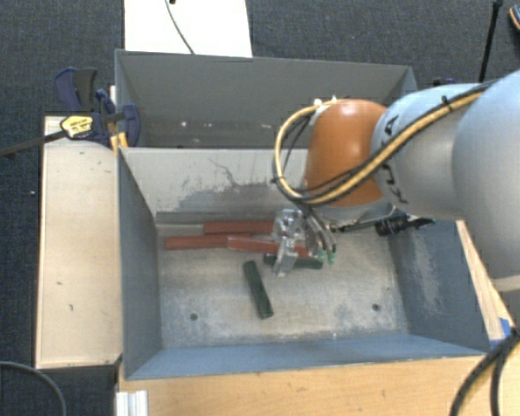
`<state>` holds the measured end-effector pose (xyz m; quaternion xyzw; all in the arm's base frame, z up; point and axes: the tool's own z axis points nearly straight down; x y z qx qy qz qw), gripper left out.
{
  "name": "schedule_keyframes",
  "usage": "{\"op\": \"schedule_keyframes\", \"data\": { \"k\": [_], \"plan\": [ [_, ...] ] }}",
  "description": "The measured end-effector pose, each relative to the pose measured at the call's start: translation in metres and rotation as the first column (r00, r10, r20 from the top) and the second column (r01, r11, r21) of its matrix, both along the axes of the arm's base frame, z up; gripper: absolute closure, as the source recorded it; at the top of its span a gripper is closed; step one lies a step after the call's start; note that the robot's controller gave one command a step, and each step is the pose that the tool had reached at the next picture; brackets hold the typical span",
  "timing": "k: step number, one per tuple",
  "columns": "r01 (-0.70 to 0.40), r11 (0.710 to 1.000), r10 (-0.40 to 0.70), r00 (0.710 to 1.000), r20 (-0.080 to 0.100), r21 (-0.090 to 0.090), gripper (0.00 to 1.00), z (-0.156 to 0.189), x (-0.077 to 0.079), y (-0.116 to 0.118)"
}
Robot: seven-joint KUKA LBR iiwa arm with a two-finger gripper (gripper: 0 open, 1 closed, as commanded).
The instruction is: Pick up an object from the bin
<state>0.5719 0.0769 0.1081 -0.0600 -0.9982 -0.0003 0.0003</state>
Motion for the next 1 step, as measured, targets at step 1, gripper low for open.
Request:
{"op": "schedule_keyframes", "data": {
  "k": [1],
  "plan": [
    [-0.001,1.000,0.001,1.000,-0.007,-0.001,1.00,0.0195,-0.0016,-0.0002]
  ]
}}
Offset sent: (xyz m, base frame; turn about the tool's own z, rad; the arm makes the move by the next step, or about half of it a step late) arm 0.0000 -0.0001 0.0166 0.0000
